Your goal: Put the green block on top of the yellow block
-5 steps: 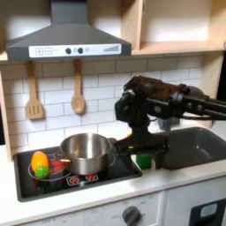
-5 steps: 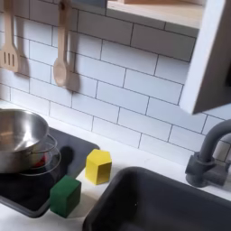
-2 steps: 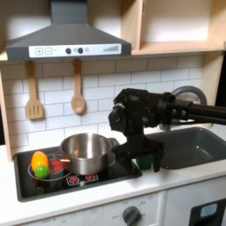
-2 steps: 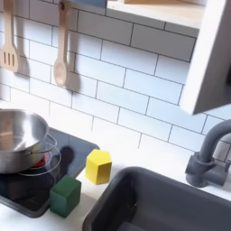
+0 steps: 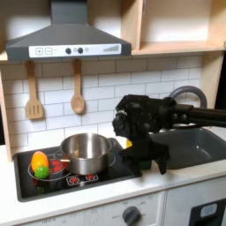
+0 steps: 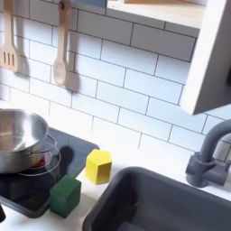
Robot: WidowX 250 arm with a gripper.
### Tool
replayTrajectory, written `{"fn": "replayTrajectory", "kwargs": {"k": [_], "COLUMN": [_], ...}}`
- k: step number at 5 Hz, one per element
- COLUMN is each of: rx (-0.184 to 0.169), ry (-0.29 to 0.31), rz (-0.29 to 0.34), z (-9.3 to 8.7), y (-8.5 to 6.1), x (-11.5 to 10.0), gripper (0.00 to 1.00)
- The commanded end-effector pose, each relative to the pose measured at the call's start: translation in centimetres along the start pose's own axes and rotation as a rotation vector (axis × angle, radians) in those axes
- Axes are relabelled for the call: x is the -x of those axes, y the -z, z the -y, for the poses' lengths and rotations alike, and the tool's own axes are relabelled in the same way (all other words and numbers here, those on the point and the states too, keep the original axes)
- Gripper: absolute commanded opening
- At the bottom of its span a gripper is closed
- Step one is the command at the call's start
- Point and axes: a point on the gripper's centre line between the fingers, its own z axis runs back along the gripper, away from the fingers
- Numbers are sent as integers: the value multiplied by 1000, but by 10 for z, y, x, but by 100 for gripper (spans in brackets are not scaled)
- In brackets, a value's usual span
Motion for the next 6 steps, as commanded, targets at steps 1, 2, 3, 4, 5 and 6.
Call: {"fn": "replayTrajectory", "kwargs": {"k": [1,2,3,4,5,6], "rx": [-385,-489,-513,-486,-455,-372], "ry": [-132,-243,-383,-402,-382,-359], "rz": [-53,-65,-75,-64,-56,-57], "z": [0,-1,2,8,7,8], "y": [-16,-19,-14,-11,-9,-5], "x": [-11,-19,-26,-49,-59,-65], "gripper": [100,100,100,100,100,100]}}
